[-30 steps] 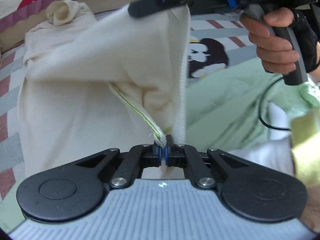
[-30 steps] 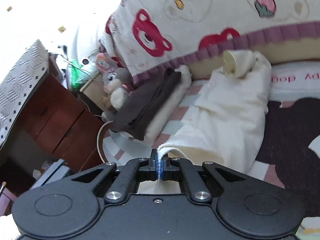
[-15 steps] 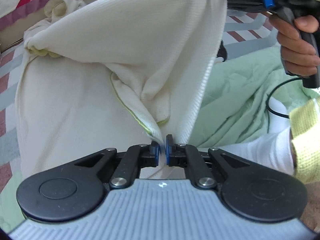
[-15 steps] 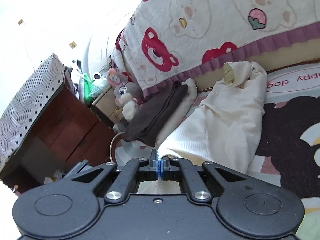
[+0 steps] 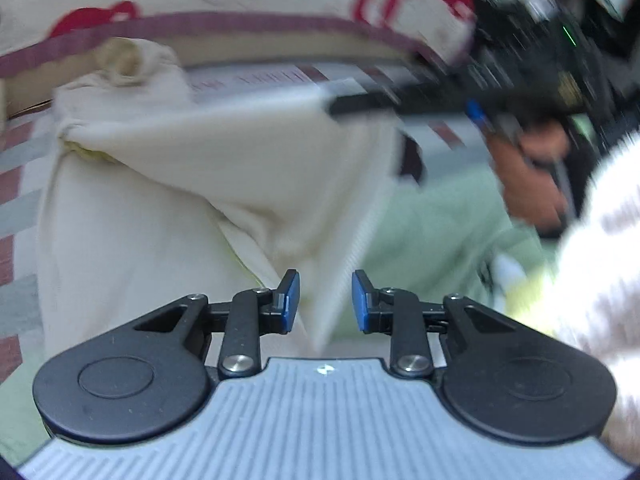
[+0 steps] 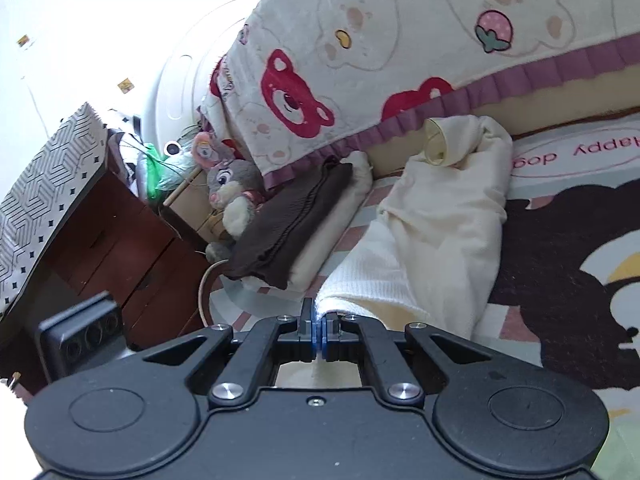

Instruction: Fold clothes

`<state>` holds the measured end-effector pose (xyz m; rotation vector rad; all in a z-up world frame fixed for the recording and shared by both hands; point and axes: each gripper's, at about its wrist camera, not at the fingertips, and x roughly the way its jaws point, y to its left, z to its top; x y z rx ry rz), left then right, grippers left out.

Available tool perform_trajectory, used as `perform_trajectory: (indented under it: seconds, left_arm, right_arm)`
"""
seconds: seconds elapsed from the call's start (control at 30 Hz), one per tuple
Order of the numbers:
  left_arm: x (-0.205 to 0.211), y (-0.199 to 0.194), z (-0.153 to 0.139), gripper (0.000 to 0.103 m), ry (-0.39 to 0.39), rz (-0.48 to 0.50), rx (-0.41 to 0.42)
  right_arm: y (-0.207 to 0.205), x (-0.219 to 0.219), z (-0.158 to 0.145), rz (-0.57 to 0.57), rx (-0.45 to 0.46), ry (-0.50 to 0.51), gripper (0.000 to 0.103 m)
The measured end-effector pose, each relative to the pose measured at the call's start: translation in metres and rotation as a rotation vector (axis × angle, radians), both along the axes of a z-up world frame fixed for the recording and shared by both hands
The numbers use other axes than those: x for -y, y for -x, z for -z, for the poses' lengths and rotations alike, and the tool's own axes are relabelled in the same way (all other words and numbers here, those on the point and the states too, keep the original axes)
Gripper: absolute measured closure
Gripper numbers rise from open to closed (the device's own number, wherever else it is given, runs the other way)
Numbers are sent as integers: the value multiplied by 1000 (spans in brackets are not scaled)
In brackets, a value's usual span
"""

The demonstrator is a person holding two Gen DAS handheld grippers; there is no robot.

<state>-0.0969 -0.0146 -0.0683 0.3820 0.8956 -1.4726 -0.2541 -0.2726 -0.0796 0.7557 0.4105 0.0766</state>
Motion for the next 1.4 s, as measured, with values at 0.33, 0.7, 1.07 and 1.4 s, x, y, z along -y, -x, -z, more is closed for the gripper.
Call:
perform_trajectory:
  seconds: [0.33, 0.7, 1.07, 1.4]
  left_arm:
    - [64, 23, 52, 78, -160, 39, 123]
    - [59, 22, 64, 81, -159, -31, 112]
    - [16, 15, 32, 97, -44, -133, 35]
    - [14, 17, 20, 98, -40, -34, 0]
  right_arm:
    - [3, 0, -2, -9, 12, 3, 98]
    - [-4, -2, 0, -31, 4, 1, 98]
    - [6, 8, 1, 39, -28, 25, 98]
    - [12, 9, 9, 67, -44, 29, 98]
